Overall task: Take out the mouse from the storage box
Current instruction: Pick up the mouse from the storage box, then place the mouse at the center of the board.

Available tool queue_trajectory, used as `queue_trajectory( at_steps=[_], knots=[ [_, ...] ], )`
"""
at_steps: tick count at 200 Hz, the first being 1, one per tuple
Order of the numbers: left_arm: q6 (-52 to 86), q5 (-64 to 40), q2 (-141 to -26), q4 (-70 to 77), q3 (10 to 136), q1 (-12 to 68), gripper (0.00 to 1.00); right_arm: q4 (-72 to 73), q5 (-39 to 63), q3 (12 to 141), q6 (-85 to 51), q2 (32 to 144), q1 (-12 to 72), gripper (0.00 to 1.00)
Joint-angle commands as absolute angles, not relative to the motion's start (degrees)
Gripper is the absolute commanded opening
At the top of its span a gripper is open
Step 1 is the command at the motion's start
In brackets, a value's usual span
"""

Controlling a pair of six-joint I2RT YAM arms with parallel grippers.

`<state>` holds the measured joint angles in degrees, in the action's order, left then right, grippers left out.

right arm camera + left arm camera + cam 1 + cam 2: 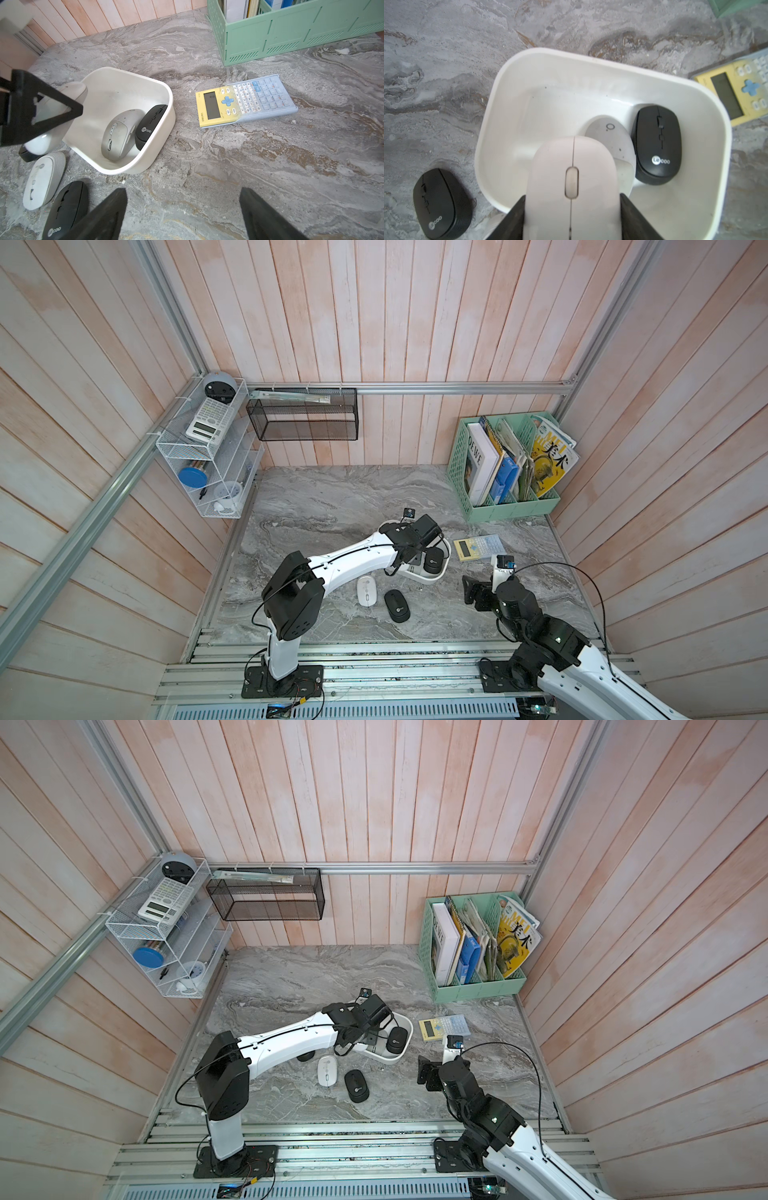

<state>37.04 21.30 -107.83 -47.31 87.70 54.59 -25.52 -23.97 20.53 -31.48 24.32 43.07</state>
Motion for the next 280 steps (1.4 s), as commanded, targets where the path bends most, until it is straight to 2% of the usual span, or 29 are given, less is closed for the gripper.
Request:
queue_trajectory(
  at_steps=[1,104,154,280],
  knots=[
    [39.6,21.1,-104.7,-48.7,85.3,56.1,0.53,-25.2,-24.7,20.3,-31.7,24.2,43.0,0.91],
    [49.4,17.3,-102.7,-43.8,78.5,68.2,0.53,-27.2,-27.4,19.8,-32.4,20.1,42.9,0.92],
    [53.9,13.3,-103.6,-35.3,75.0,70.1,0.53,-28.4,-28.9,19.8,-33.0,18.5,42.9,0.91],
    [55.2,13.2,-112.6,-34.5,78.0,70.8,0.53,-29.3,-29.8,19.7,-33.5,17.1,42.9,0.92]
  ],
)
